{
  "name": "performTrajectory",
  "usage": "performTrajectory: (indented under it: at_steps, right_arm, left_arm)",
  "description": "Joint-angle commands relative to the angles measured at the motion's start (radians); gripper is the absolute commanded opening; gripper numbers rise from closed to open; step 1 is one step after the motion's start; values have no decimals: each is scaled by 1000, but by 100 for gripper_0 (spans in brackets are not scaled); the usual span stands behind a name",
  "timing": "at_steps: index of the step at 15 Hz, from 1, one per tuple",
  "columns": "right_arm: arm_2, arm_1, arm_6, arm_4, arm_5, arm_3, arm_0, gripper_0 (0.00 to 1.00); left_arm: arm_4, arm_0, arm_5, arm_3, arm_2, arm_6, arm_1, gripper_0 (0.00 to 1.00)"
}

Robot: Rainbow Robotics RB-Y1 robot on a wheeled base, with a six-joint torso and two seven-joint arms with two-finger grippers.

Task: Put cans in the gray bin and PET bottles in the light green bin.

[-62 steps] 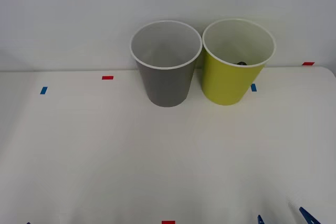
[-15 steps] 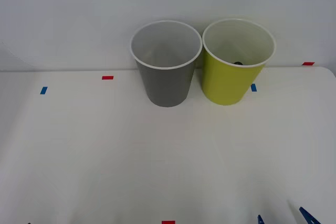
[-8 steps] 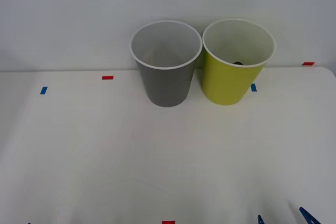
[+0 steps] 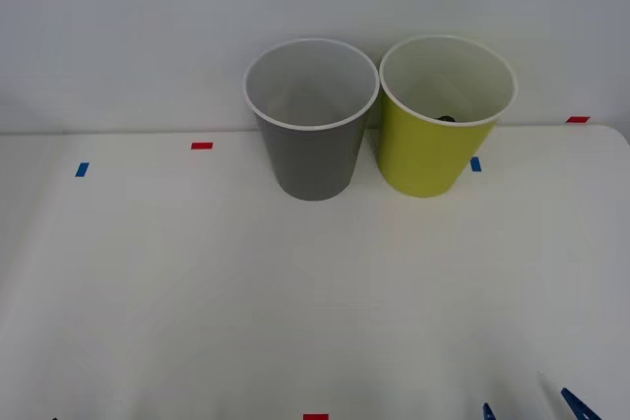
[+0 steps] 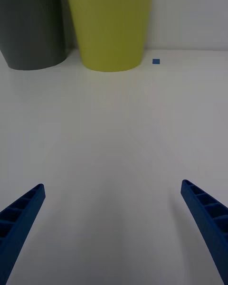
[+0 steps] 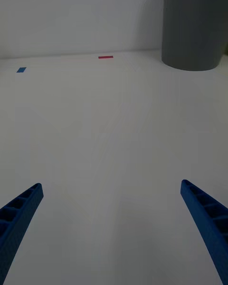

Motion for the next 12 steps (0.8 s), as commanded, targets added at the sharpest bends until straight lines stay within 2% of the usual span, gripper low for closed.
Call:
performTrajectory:
  at_steps: [1,12]
  right_arm:
    - [0,0,0,0,0,0,0,100]
    - [0,0,0,0,0,0,0,100]
  left_arm:
    - [0,0,0,0,0,0,0,100]
    - [0,0,0,0,0,0,0,100]
